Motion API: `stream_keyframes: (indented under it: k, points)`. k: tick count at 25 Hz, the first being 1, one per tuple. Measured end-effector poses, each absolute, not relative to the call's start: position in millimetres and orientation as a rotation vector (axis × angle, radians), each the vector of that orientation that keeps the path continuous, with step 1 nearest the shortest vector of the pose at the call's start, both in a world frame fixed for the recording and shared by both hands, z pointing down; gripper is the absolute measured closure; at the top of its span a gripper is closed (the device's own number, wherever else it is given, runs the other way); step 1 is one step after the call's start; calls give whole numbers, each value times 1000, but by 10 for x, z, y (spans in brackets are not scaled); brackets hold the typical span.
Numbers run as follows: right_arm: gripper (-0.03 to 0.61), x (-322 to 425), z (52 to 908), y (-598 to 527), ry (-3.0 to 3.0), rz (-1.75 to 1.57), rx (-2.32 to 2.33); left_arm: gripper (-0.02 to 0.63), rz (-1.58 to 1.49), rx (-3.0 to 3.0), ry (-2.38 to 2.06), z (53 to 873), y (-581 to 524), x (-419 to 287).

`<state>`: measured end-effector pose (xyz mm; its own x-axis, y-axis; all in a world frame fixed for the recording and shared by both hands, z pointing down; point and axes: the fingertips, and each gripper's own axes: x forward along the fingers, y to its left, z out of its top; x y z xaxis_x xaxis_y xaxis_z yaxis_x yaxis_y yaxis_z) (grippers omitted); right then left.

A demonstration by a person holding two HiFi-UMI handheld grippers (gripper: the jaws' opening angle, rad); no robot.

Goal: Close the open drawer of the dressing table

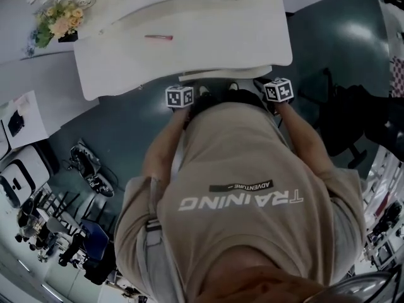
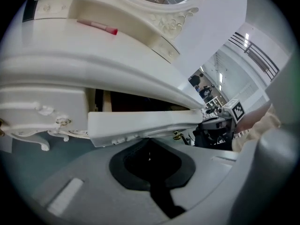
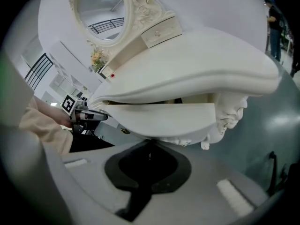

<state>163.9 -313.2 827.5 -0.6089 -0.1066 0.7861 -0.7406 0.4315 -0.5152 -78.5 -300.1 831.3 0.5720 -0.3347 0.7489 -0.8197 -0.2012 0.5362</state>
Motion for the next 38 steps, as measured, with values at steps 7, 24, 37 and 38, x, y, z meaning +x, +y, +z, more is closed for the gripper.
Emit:
stream_keyframes:
  k: [7, 24, 37, 38]
  points:
    - [574, 1591, 8238, -3393, -1974, 1207, 774, 612, 582, 1797, -1002, 8302, -3250, -872]
    - [574, 1619, 8082, -3516, -1997, 1178, 800, 612, 434, 1791, -1059, 8026, -3375, -739]
    - [574, 1021, 6562, -3110, -2426, 922, 573, 612, 384, 2262, -1058, 6420, -3230, -426]
    - [574, 933, 6384, -3216, -2465, 846, 569, 612, 368, 2309, -1063, 6225, -3308, -424]
